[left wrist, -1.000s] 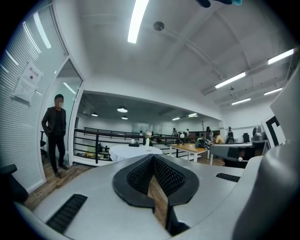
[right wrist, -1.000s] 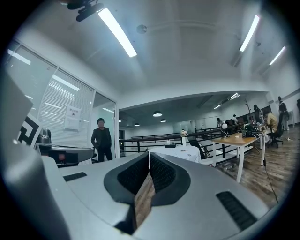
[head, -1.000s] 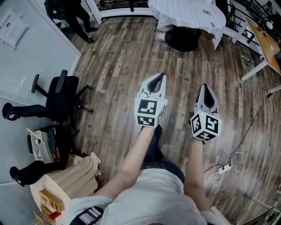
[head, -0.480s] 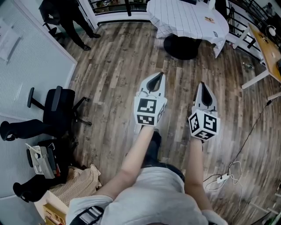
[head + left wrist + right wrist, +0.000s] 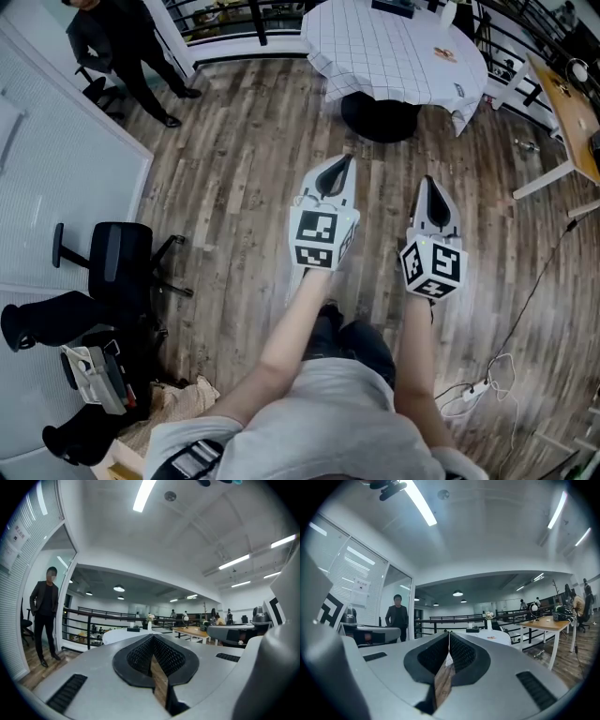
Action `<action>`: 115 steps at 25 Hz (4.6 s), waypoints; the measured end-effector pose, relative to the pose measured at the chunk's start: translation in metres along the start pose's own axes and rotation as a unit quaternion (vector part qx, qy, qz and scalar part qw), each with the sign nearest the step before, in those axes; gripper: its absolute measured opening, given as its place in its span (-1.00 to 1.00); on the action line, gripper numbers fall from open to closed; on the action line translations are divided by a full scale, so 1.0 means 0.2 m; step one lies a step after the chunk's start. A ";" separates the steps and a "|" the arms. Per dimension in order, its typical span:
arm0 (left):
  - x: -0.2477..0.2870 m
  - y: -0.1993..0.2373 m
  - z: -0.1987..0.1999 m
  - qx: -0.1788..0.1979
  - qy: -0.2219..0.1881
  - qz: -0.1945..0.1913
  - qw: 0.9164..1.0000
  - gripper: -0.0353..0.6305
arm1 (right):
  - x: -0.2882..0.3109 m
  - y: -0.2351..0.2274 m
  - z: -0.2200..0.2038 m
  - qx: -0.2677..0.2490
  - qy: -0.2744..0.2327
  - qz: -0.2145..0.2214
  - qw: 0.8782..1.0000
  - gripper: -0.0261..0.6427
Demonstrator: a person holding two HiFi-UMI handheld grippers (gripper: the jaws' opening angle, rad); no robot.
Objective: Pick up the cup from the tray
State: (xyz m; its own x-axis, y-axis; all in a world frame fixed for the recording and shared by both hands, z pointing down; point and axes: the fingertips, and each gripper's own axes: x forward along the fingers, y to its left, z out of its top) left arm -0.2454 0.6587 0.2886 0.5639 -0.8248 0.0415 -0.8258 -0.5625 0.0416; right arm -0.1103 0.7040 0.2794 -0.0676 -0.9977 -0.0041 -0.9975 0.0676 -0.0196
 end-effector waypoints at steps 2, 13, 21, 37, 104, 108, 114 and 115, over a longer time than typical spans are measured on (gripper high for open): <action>0.05 0.05 0.00 -0.003 0.002 0.000 1.000 -0.88 | 0.06 0.01 -0.01 -0.001 0.005 -0.001 1.000 -0.89; 0.32 0.20 -0.10 -0.018 0.019 0.010 1.000 -0.88 | 0.36 -0.11 -0.07 -0.001 0.013 -0.003 1.000 -0.89; 0.68 0.33 -0.12 -0.009 0.022 0.037 0.999 -0.88 | 0.75 -0.25 -0.13 0.013 0.011 0.025 1.000 -0.89; 1.60 0.40 0.04 0.001 0.016 0.059 0.998 -0.88 | 1.55 -0.80 -0.01 0.008 0.002 0.047 0.999 -0.89; 4.13 1.40 0.13 0.004 0.042 0.017 0.999 -0.88 | 4.08 -1.54 -0.16 0.006 0.050 0.034 0.998 -0.89; 4.34 1.41 0.14 0.008 0.046 0.020 0.999 -0.88 | 4.27 -1.66 -0.16 0.007 0.049 0.043 0.998 -0.89; 4.60 1.41 0.11 0.017 0.063 0.023 0.998 -0.88 | 4.52 -1.83 -0.18 0.000 0.049 0.058 0.997 -0.89; 4.64 1.41 0.10 0.019 0.067 0.022 0.997 -0.88 | 4.56 -1.86 -0.19 -0.001 0.049 0.060 0.997 -0.89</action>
State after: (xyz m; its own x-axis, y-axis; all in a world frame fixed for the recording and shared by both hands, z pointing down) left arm 0.0449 -0.2669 0.3193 0.5218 -0.8348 0.1756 -0.8478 -0.5303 -0.0016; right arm 0.1980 -0.2318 0.3202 -0.1874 -0.9781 0.0911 -0.9823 0.1861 -0.0224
